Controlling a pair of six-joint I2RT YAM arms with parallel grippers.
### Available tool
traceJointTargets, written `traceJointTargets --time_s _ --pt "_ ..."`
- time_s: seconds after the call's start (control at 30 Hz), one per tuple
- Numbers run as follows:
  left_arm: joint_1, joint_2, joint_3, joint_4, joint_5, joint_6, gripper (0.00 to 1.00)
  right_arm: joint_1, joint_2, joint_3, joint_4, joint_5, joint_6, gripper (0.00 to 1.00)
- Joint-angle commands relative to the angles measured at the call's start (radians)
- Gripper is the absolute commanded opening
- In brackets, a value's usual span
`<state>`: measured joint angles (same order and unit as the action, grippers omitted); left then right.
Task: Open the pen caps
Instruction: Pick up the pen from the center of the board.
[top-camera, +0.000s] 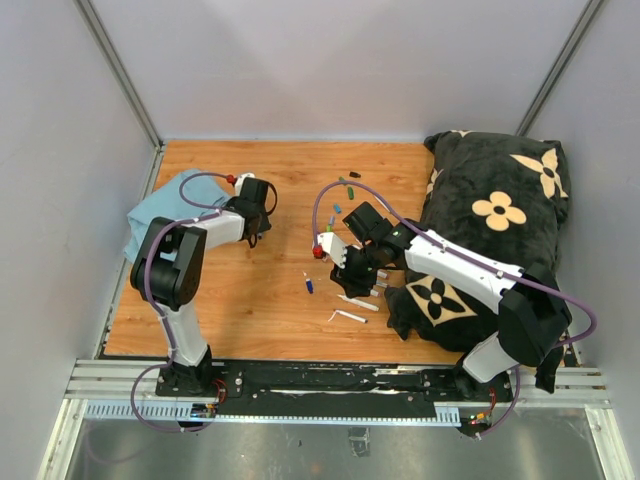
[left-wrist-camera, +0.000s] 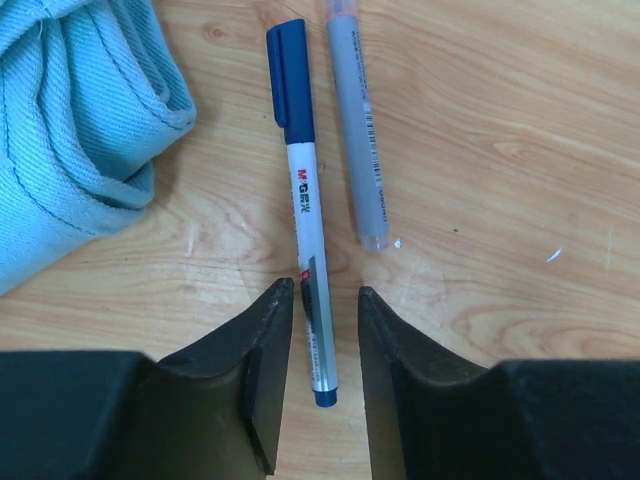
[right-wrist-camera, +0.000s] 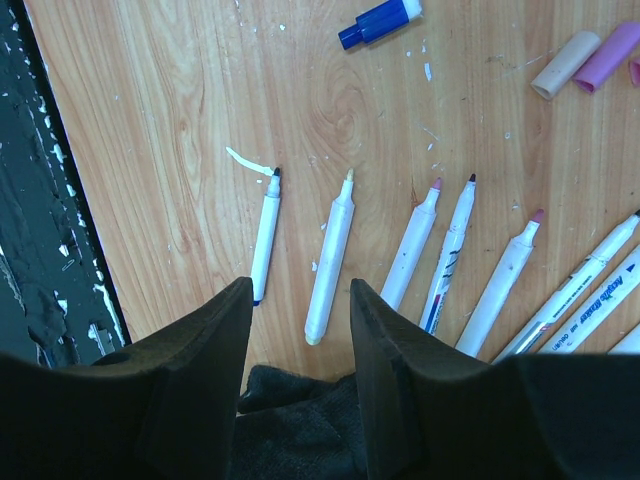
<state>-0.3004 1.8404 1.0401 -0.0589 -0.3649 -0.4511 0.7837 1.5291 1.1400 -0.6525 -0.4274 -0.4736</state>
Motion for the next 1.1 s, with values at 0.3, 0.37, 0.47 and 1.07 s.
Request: traceJointTargets --time_s 0.3,0.37,0.47,1.07 --pt "0.019 -0.012 -0.014 -0.044 -0.027 0.001 0.21 -0.021 -0.023 0.019 -0.015 -0.025 -0.015 0.45" --pt "0.021 -0.022 -0.032 -0.037 -0.023 -0.002 0.19 -0.02 -0.023 0.019 -0.014 -0.026 -0.016 0.45" --pt "0.023 -0.047 -0.061 -0.03 -0.02 -0.007 0.15 -0.021 -0.023 0.018 -0.014 -0.029 -0.016 0.45" --pt "0.009 -0.469 -0.414 0.087 0.103 -0.074 0.0 -0.058 -0.08 0.017 -0.012 -0.137 0.001 0.45"
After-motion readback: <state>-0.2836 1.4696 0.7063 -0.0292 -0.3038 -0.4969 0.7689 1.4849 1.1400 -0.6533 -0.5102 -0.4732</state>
